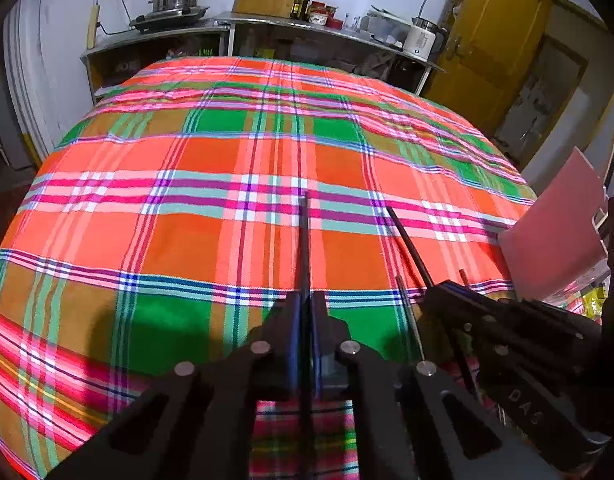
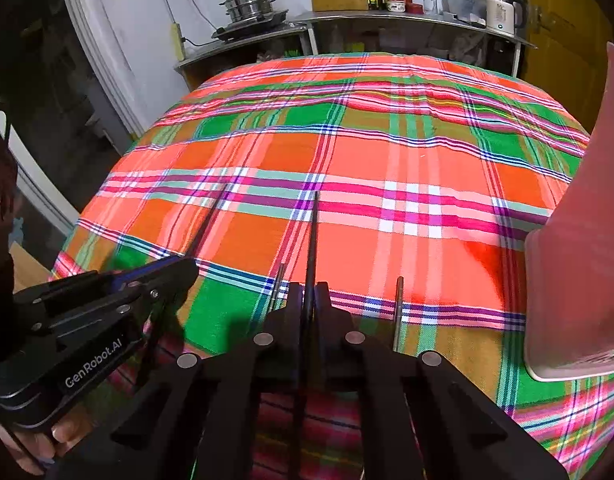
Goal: Organize utensils
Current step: 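Grasp a black chopstick with the left tool while the right tool grasps another, then carry the black chopsticks into the pink holder and open both tools to release them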
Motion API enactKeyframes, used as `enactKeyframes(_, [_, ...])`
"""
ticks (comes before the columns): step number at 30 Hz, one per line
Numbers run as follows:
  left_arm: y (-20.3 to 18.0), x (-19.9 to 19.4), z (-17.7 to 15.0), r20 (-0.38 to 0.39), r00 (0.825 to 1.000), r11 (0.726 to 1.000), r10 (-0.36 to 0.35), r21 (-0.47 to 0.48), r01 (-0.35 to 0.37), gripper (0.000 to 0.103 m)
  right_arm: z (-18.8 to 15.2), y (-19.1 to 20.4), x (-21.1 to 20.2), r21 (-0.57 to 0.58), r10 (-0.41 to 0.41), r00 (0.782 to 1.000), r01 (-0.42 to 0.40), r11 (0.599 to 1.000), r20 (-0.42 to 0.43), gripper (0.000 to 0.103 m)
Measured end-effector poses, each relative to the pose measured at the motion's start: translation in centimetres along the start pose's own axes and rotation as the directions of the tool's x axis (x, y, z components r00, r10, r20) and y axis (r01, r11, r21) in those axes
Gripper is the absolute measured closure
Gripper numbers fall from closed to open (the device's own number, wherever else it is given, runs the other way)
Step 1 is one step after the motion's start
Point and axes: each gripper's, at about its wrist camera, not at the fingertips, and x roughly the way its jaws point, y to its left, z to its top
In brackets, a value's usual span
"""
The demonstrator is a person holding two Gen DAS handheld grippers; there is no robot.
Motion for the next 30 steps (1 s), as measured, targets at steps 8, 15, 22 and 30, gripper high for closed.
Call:
enactKeyframes(8, [-0.3, -3.9, 0.9, 0.07, 0.997, 0.999, -0.035, 0.005, 0.035, 0.097, 0.7, 0.7, -3.8, -0.016, 0.038, 0.996, -0.036, 0.999, 0.08, 0.098])
enactKeyframes(15, [-1.2, -8.5, 1.9, 0.154, 0.986, 0.997, -0.07, 0.028, 0.067, 0.097, 1.7, 1.0, -8.3, -0.023, 0.063, 0.982, -0.06, 0.998, 0.18, 0.098])
enactKeyframes(22, [-2.6, -12.3, 2.2, 0.21, 0.972, 0.994, -0.102, 0.06, 0.091, 0.097, 1.6, 0.8, -12.2, -0.019, 0.076, 0.964, -0.073, 0.997, 0.255, 0.098])
enactKeyframes(30, [-4.4, -14.9, 2.4, 0.239, 0.961, 0.988, -0.14, 0.093, 0.121, 0.097, 0.7, 0.0, -16.5, -0.008, 0.078, 0.939, -0.08, 0.997, 0.334, 0.098])
